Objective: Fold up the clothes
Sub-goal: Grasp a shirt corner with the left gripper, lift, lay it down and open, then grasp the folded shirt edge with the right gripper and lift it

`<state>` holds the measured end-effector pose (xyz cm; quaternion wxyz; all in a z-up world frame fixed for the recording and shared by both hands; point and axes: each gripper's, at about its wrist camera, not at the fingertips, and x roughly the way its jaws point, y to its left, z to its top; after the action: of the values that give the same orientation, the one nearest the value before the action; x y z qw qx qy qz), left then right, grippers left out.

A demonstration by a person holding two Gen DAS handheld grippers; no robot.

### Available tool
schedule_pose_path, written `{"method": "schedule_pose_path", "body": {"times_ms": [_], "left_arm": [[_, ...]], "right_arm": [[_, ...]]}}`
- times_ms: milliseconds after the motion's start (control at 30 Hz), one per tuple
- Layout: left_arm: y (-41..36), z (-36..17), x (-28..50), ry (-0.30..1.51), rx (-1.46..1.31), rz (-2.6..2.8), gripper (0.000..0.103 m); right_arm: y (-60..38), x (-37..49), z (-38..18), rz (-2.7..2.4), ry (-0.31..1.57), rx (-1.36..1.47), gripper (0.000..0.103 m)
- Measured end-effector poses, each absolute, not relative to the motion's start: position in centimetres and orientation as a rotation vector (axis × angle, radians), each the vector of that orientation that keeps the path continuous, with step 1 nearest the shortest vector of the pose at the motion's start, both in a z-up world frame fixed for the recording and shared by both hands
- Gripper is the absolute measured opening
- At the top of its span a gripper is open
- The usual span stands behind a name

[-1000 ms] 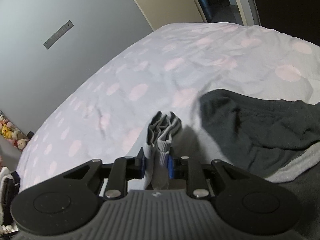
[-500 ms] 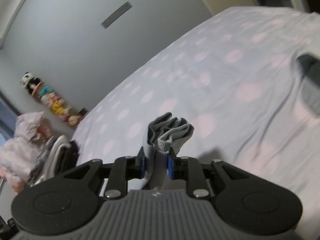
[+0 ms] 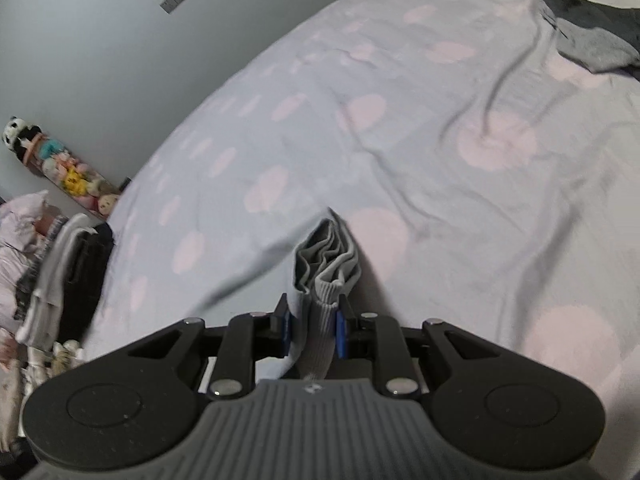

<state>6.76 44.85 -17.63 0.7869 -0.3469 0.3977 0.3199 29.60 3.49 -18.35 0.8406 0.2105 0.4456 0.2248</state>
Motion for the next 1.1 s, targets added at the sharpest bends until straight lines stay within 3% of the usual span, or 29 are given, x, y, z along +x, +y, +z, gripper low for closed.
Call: {"method": "schedule_pose_path", "body": {"times_ms": [133,233,500,600,700,767,867,1100], "left_arm": [[44.7,-18.4,6.7,0.888,-0.732,0.703,0.02],[44.5,-18.7,6.8,0.907,-0.713,0.715,0.021],[43.1,-15.7,5.5,0.809,-0.584,0.814,0.05],[42.5,-15.2,5.8,0.774,-0.565,0.8,0.05],[40.9,-14.8,6.8,0.745,-0.46,0.794,0.051],[39.6,-14.6,7.5,0.717,-0.368,0.794,0.053],[38.0,-14.3,8.3,0.67,-0.252,0.788,0.054],[37.8,-14.8,9.5,0.629,-0.272,0.724,0.054]], "right_arm": [[3.7,30.0,-20.1,0.429,0.987,0.418,0.029],[4.0,29.8,-20.1,0.418,0.98,0.373,0.034],[2.4,28.7,-19.2,0.345,0.909,0.372,0.048],[2.3,28.6,-18.8,0.318,0.872,0.361,0.053],[2.8,28.5,-18.3,0.307,0.82,0.328,0.066],[3.5,28.3,-17.8,0.302,0.765,0.282,0.085],[5.0,27.6,-17.2,0.276,0.656,0.168,0.093],[6.7,26.9,-17.0,0.208,0.55,0.088,0.094]]}}
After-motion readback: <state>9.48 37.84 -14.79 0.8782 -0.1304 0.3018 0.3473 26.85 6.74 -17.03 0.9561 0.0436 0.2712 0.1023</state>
